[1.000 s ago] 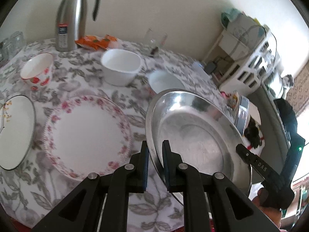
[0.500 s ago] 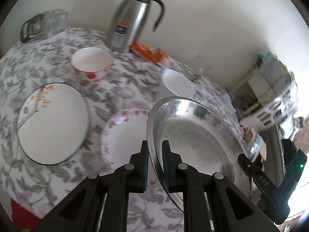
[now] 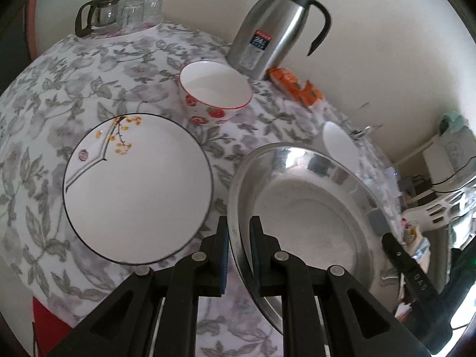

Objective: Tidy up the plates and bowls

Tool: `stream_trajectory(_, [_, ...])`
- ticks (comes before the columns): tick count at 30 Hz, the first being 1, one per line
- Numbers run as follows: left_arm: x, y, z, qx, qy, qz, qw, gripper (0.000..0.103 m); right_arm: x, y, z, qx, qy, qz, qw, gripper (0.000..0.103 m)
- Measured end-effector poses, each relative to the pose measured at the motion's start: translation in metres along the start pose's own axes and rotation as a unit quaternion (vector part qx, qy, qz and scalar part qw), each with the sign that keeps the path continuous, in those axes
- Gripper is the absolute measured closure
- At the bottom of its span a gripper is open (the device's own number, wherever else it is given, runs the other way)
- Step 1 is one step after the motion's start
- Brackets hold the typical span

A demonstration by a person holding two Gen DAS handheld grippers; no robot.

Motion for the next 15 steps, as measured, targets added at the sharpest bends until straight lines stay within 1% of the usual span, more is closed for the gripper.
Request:
stream_trajectory(5, [-0.002,-0.010,-0.009,0.003,0.012,-0.010,0.9999,0.090,-0.004,-0.013,0.000,0.012,-0.007,-0.006,1.000,0.088])
stream_trajectory(8, [-0.002,-0.017,-0.013,0.010,0.014,-0.016,0.9997,0.090,-0.008,-0.020,0.000,0.011,-0.003,-0.009,1.000,0.088])
stream_trajectory(15, [0.001,-0.023,-0.013,0.027,0.001,-0.009,0.9996,0.090,-0.014,-0.035,0.000,0.013,0.002,-0.020,1.000,0.088])
Point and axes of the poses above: each gripper's, at about its wrist camera, not at the fingertips, and y roughly against the way its jaws point, z to its right, x to its top, the point moved 7 cm from there along -y, roughly the way its jaws point, and after that the axes turned 7 degrees about -x, right-handed, at the moved point
